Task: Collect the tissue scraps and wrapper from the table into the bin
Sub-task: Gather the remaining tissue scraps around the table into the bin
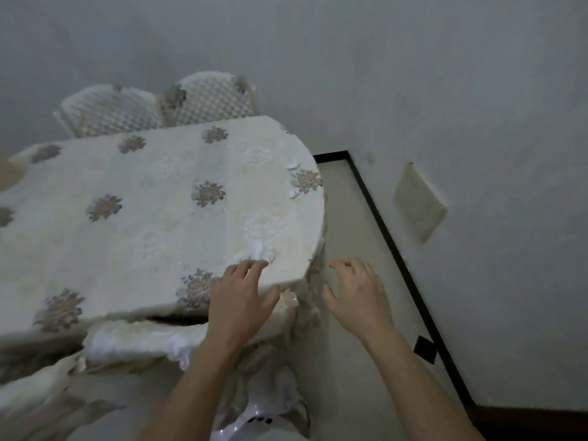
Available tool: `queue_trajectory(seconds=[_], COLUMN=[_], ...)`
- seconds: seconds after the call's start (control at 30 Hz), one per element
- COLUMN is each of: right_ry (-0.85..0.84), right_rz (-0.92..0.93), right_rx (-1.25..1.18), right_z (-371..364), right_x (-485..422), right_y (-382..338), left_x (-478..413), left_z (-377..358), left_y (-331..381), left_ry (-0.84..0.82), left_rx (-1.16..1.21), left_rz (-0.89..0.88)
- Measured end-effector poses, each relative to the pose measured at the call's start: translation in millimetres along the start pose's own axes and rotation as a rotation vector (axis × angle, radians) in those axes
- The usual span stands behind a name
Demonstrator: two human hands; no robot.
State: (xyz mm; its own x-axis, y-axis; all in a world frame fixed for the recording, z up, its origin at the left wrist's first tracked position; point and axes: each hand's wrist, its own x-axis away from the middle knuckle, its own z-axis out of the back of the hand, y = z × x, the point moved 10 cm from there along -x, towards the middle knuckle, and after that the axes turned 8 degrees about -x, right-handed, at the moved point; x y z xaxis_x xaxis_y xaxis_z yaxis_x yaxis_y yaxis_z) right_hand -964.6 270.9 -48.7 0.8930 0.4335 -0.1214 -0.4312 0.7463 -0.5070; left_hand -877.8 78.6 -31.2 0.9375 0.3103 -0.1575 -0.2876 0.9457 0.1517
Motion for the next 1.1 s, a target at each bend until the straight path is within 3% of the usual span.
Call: queue_trajectory(seconds=[0.23,0.5,0.67,0.83,1.1], right_ry=[-0.137,-0.284,-0.390,-0.609,-0.697], right_rz=[0.104,0.163,0.203,0.284,0.412], right_rx=[-0.011,0.037,0.016,-0.024,0.082], right_z=[-49.7,-105.8,-138.8,-183.9,-234.5], right_x=[-77.8,-132.9,-153.4,-163.6,-179.1], right_y=[-37.5,-51.9,-51.9,-53.1,-47.6], left_x=[-37.3,-58.1,-67.1,-74.7,-99.0], left_z=[-20.7,-60.7,-92.2,-122.6,-162.8], left_y=[-83.5,-150.8,-157.6,-156.0,-151.8], left_ry=[0.006,-0.135,-0.217,-0.290,-0.356], left_rx=[0.065,0.148,0.198,0.176,0.222], left_rz=[0.198,0.318,0.355,0.360,0.341])
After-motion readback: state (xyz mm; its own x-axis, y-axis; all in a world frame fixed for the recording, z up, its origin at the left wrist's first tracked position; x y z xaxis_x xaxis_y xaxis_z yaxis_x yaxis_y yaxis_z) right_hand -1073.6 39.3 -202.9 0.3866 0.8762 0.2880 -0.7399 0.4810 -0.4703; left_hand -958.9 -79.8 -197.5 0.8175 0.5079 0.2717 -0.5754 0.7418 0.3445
